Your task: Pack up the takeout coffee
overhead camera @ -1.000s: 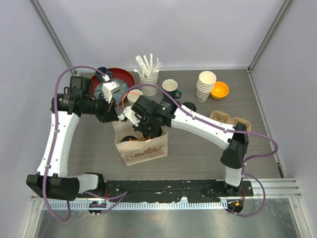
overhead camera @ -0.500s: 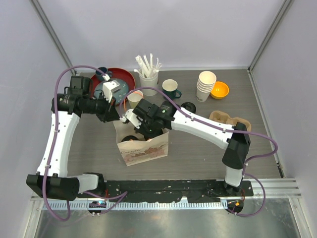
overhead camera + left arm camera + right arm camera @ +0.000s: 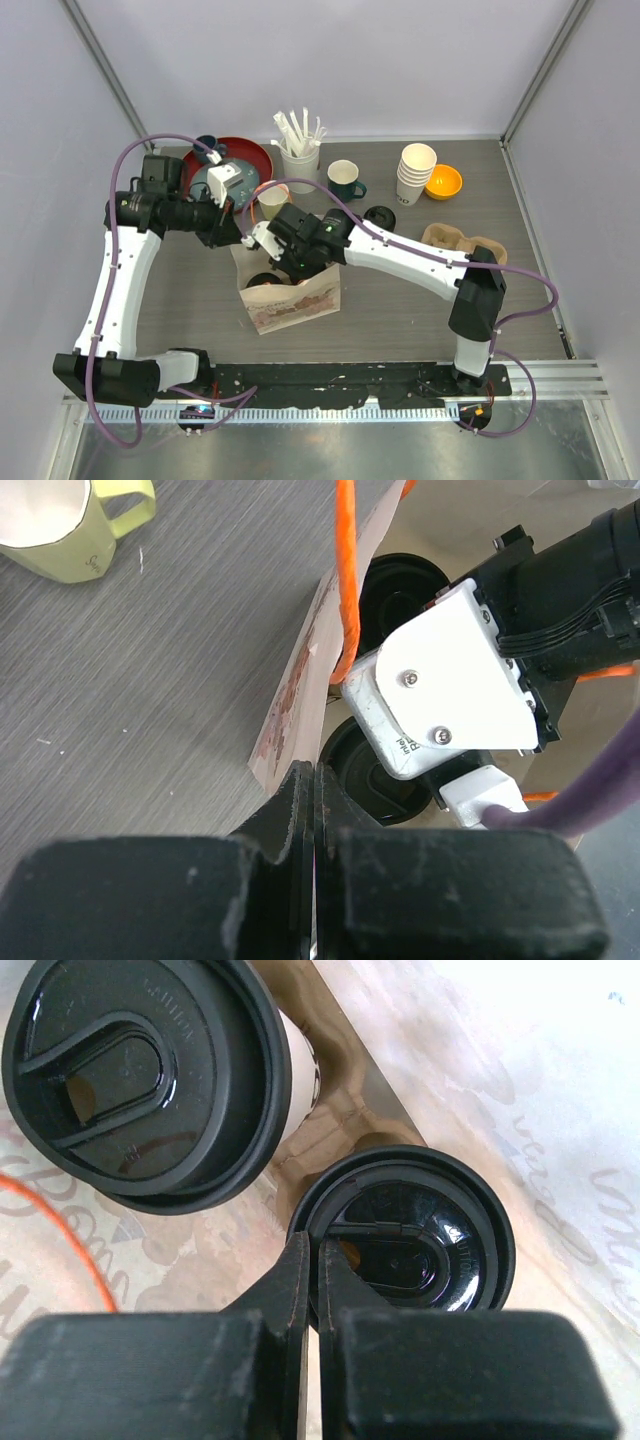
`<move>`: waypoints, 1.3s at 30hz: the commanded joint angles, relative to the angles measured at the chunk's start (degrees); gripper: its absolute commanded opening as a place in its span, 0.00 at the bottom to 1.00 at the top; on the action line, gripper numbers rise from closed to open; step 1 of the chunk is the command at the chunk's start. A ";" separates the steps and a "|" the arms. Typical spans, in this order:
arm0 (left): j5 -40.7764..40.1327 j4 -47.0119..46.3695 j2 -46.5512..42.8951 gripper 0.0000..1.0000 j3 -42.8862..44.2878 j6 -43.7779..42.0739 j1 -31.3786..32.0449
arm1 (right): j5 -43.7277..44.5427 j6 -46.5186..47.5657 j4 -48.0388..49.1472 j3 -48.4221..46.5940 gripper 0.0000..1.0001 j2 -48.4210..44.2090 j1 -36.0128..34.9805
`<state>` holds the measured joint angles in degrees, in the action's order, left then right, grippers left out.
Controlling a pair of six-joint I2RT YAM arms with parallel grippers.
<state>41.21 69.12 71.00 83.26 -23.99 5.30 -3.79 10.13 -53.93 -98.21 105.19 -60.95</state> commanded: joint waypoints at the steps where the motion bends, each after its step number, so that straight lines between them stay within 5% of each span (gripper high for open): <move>1: 1.24 -2.24 -1.30 0.00 0.06 0.61 0.15 | 0.28 -0.38 2.25 2.41 0.01 -2.00 0.39; 11: 1.15 -2.85 -0.78 0.00 -0.47 0.78 0.15 | -3.15 0.42 12.97 10.94 0.01 -9.29 0.22; 24: 0.98 -2.68 -0.69 0.00 -0.12 0.52 0.15 | -2.36 0.86 14.29 14.72 0.01 -11.23 0.22; 32: 0.36 -2.33 -0.60 0.00 0.23 -0.09 0.15 | -1.83 0.86 13.15 11.73 0.36 -13.16 0.22; 39: -0.08 -1.98 -0.60 0.00 0.32 -0.36 0.15 | -2.18 1.82 12.01 8.22 0.54 -14.22 0.22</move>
<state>41.06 68.36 71.00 83.00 -24.10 5.30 -5.50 10.85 -42.09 -86.06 95.07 -60.86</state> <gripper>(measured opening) 0.009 0.496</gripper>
